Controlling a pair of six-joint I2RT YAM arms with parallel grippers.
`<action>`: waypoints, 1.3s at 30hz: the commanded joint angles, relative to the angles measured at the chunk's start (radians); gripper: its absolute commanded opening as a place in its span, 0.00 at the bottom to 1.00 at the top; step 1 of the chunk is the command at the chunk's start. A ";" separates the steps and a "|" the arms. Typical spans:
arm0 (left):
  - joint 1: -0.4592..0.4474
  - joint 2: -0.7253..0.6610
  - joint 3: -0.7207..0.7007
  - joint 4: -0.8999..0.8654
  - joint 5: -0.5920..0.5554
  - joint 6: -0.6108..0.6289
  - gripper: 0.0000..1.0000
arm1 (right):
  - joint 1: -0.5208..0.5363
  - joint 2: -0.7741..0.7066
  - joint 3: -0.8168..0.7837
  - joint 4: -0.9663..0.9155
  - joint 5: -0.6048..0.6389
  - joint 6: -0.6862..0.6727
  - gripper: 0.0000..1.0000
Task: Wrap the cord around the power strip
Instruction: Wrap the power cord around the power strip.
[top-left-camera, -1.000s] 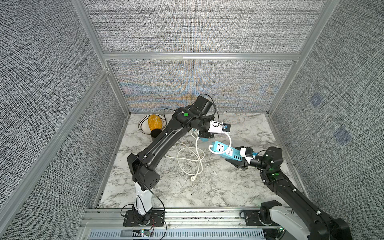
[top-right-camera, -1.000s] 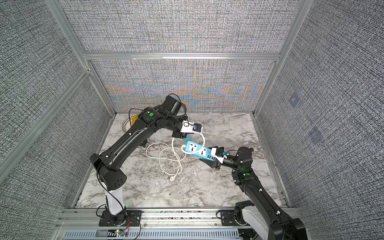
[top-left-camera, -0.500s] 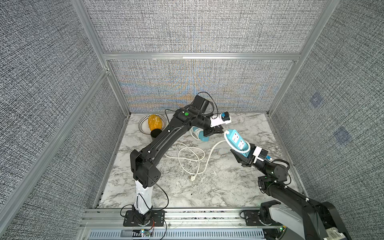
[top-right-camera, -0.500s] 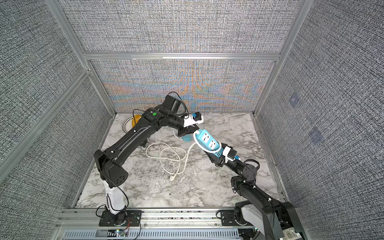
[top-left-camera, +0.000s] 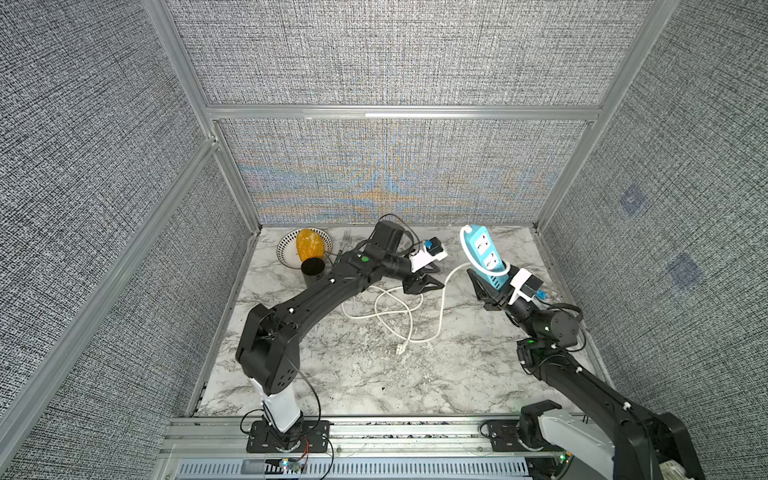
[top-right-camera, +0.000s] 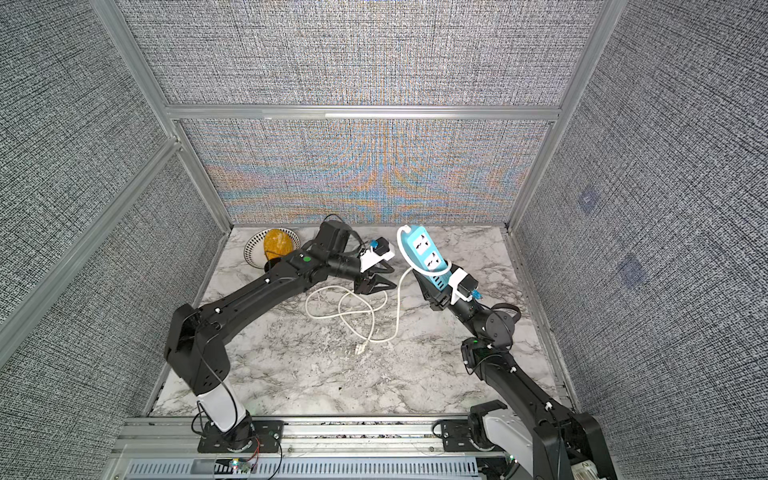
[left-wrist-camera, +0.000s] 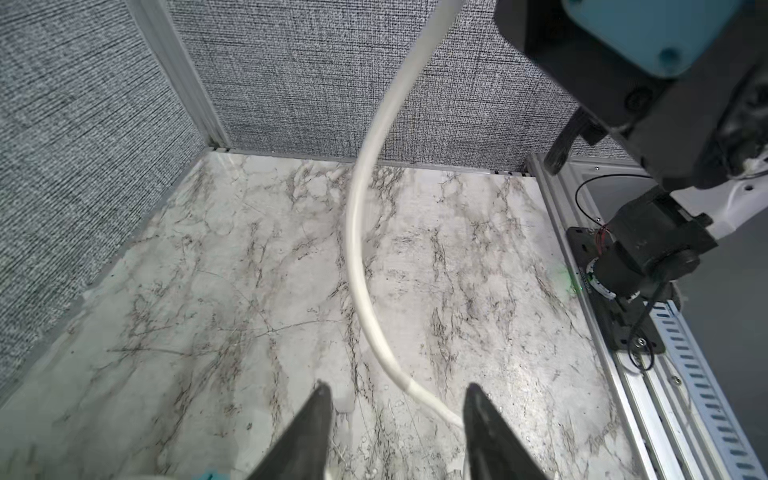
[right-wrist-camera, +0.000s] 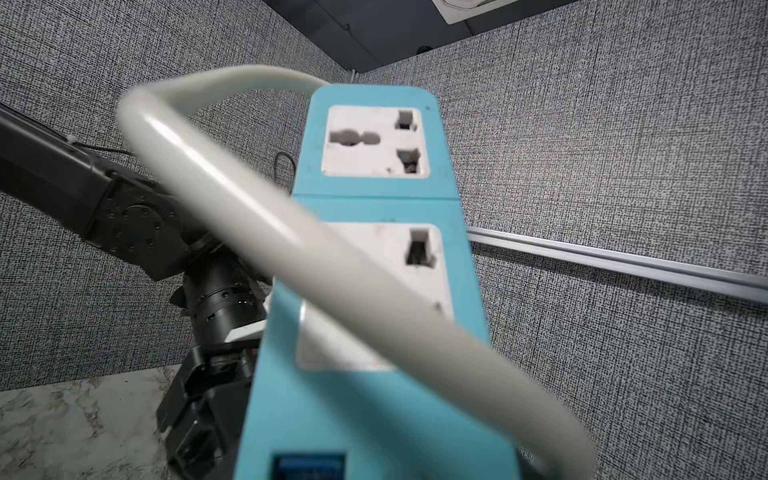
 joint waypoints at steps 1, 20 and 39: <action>-0.003 -0.007 -0.091 0.360 0.030 -0.162 0.63 | -0.001 0.011 0.029 -0.027 -0.003 -0.003 0.00; -0.082 0.190 -0.235 0.713 0.112 -0.472 0.46 | -0.006 0.050 0.206 -0.197 0.123 -0.060 0.00; -0.100 -0.122 -0.205 0.063 -0.209 -0.063 0.00 | -0.222 0.032 0.417 -0.820 0.298 -0.091 0.00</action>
